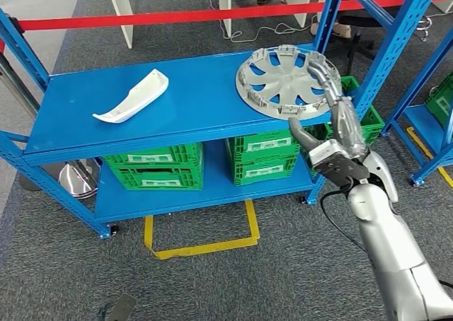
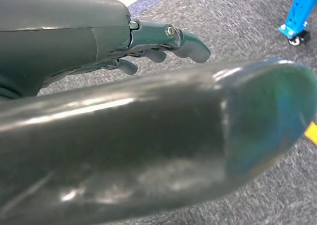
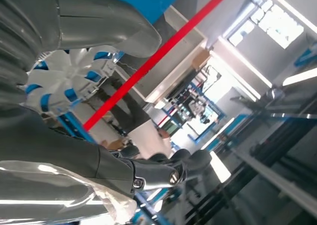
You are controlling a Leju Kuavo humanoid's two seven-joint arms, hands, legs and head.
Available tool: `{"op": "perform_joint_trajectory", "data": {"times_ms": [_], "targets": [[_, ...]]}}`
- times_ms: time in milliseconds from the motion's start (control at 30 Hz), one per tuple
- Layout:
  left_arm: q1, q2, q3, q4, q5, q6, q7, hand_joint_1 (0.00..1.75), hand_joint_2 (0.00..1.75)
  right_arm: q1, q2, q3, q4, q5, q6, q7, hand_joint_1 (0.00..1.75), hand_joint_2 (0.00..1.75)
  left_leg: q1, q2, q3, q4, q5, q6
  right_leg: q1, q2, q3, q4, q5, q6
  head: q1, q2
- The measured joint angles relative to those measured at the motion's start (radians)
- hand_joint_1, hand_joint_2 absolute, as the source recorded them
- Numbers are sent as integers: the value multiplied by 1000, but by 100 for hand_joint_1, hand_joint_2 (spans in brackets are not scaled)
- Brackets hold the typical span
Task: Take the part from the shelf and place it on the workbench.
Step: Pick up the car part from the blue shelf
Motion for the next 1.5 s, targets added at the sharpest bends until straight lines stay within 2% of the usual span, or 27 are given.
{"op": "perform_joint_trajectory", "data": {"times_ms": [367, 533, 800, 933, 1133, 1233, 1333, 1467, 1500], "targets": [[-6, 0, 4, 22, -38, -21, 8, 0, 0, -200, 0, 243, 139, 124, 87, 99, 0, 175, 0, 0, -1, 0, 0, 0, 0, -1, 0, 0, 0, 0, 0, 0], [-5, 0, 8, 30, -52, -28, 17, 0, 0, -284, 10, 359, 265, 165, 125, 159, 0, 175, 0, -1, -1, 0, 1, 0, 0, -2, 0, 0, 0, 0, 0, 0], [1, -1, 10, 41, -70, -37, 28, 0, 0, -381, 24, 496, 465, 238, 131, 257, 0, 175, 0, -1, -1, 1, 1, 1, 0, -2, 0, 0, 0, 0, 0, 0], [4, -1, 10, 46, -81, -41, 38, 0, 0, -408, 28, 529, 539, 245, 131, 289, 0, 175, 0, -1, -1, 1, 1, 1, 0, -2, 0, 0, 0, 1, 0, 0], [6, -1, 10, 48, -90, -39, 37, 0, 0, -417, 28, 535, 609, 237, 128, 286, 0, 175, -1, -1, -2, 3, 1, 1, -1, -2, 0, 0, 1, 1, 0, 0], [5, 0, 10, 48, -90, -39, 35, 0, 0, -420, 29, 537, 632, 258, 111, 313, 0, 175, -1, -1, -3, 6, 1, 1, -1, -2, -1, 0, 2, 2, 0, 0], [4, 0, 11, 48, -90, -45, 35, 0, 0, -423, 39, 537, 665, 287, 84, 367, 0, 175, -1, -2, -6, 10, 0, 2, -2, -2, -1, 0, 3, 5, 0, 0], [2, 0, 13, 48, -90, -50, 35, 0, 0, -425, 52, 533, 697, 295, 76, 387, 0, 175, -2, -2, -15, 19, -1, 6, -3, -1, -5, 0, 7, 11, 0, 0], [1, 0, 14, 48, -90, -51, 35, 0, 0, -425, 54, 533, 702, 296, 76, 388, 0, 131, -3, -2, -17, 21, -1, 9, -3, -1, -7, -1, 9, 14, 0, 0]]}}
